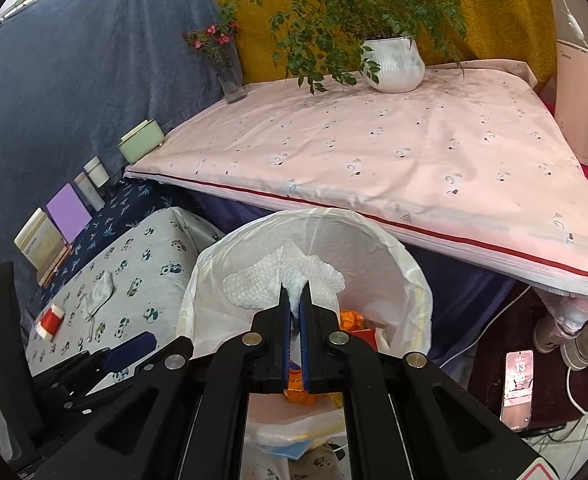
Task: Collect trash
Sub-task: 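Open both tools over the bin to drop the red box and tissue, then move both tools back over the table toward the red-white cup and grey pouch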
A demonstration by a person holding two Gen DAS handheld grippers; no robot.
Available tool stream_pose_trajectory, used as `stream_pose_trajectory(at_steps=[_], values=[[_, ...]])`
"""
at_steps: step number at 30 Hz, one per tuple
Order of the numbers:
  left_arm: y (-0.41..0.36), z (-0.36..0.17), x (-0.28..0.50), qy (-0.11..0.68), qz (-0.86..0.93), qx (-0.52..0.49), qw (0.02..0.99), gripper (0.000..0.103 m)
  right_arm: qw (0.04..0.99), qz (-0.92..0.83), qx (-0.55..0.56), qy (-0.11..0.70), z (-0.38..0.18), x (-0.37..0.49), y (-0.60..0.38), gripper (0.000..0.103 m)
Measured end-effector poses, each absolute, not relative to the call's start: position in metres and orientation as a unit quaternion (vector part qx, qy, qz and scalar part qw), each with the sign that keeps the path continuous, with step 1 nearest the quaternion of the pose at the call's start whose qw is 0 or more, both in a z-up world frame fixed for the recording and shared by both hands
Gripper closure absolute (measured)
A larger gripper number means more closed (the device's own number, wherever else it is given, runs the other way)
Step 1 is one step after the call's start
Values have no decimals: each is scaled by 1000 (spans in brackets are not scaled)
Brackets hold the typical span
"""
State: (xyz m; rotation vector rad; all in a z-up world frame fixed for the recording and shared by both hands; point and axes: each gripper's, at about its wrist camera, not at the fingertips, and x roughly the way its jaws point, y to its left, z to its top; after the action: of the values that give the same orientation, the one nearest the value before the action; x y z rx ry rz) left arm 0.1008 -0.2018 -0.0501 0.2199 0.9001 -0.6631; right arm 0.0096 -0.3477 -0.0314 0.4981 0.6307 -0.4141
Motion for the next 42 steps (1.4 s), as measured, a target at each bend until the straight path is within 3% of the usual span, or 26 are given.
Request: stream_pose_trajectory(at_steps=[6, 8, 10, 22, 26, 42], values=[[-180, -50, 108, 423, -291, 97, 853, 48, 900, -196, 237, 308, -34, 20, -340, 91], [-173, -49, 111, 423, -285, 95, 855, 48, 901, -197, 236, 306, -33, 22, -337, 76], [-166, -49, 114, 423, -277, 91, 858, 45, 904, -198, 232, 301, -30, 23, -332, 69], [-104, -42, 132, 416, -217, 68, 880, 34, 911, -164, 218, 310, -22, 45, -292, 54], [-67, -39, 143, 410, -175, 56, 894, 23, 914, -140, 210, 319, -22, 61, -267, 52], [95, -36, 210, 402, -17, -21, 915, 22, 921, -31, 162, 353, -28, 155, -136, 49]])
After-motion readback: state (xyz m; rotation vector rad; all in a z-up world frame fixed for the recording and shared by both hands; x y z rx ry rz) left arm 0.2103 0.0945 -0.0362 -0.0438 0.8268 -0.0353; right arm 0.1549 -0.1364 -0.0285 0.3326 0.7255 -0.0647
